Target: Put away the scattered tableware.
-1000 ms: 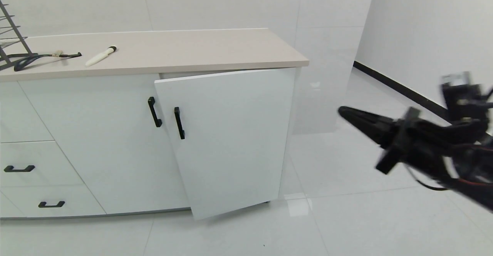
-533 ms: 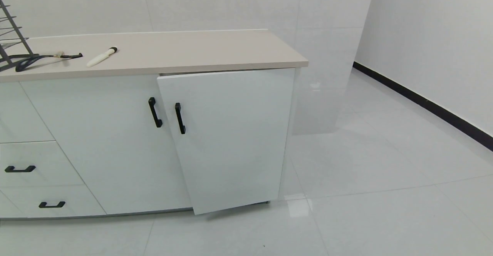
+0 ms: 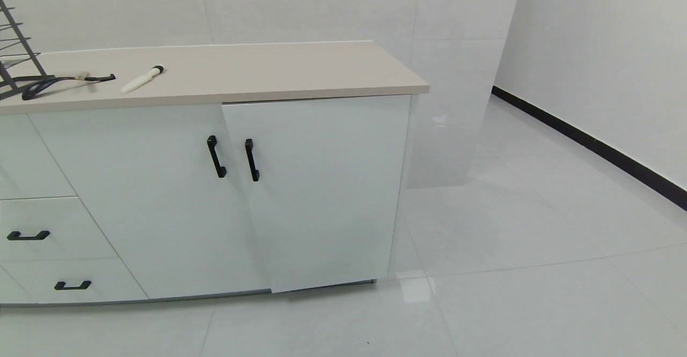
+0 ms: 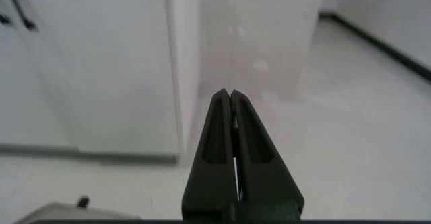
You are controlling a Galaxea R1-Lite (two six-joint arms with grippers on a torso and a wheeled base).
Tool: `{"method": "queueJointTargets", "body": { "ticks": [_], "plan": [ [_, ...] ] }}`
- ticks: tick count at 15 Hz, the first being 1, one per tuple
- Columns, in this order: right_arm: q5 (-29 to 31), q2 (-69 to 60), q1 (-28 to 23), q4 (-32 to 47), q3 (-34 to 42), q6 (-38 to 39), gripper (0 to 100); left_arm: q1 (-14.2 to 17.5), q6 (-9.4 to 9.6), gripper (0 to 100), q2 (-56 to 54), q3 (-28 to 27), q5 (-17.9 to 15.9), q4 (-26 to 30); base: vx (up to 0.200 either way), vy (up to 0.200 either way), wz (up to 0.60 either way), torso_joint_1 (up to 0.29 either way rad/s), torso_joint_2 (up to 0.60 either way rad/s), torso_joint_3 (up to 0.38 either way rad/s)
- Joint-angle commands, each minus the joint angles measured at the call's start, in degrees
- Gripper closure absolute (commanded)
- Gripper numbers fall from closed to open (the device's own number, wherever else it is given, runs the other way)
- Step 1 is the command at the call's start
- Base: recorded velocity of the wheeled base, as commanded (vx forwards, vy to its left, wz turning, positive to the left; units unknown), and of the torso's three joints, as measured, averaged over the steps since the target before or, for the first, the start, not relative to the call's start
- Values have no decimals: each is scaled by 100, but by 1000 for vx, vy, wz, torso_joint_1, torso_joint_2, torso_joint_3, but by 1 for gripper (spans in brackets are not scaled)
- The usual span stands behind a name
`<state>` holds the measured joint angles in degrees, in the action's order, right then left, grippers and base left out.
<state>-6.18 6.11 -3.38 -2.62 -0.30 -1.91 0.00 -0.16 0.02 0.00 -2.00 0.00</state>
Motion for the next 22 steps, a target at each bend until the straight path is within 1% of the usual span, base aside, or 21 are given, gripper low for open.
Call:
{"method": "queueJointTargets", "body": {
  "ticks": [1,3,4,5,7,12,20,22],
  "plan": [
    [363,-110,-14,262,30,-46,100,0,7,0,-2,0,-2,0,0,0,0,0,0,0],
    [381,-110,-14,253,30,-37,100,0,7,0,-2,0,-2,0,0,0,0,0,0,0],
    [381,-163,179,253,30,-20,100,0,7,0,-2,0,-2,0,0,0,0,0,0,0],
    [381,-356,478,262,30,16,100,0,7,0,-2,0,-11,0,0,0,0,0,0,0],
    [398,-488,346,262,30,95,100,0,-2,0,-2,0,-2,0,0,0,0,0,0,0],
    [390,-532,338,280,22,191,100,0,16,0,-2,0,7,0,0,0,0,0,0,0],
    [398,-532,338,280,22,191,100,0,16,0,-2,0,7,0,0,200,0,4,3,4],
    [390,-532,338,280,22,191,100,0,16,0,-2,0,7,0,200,200,0,5,5,2]
  ]
}}
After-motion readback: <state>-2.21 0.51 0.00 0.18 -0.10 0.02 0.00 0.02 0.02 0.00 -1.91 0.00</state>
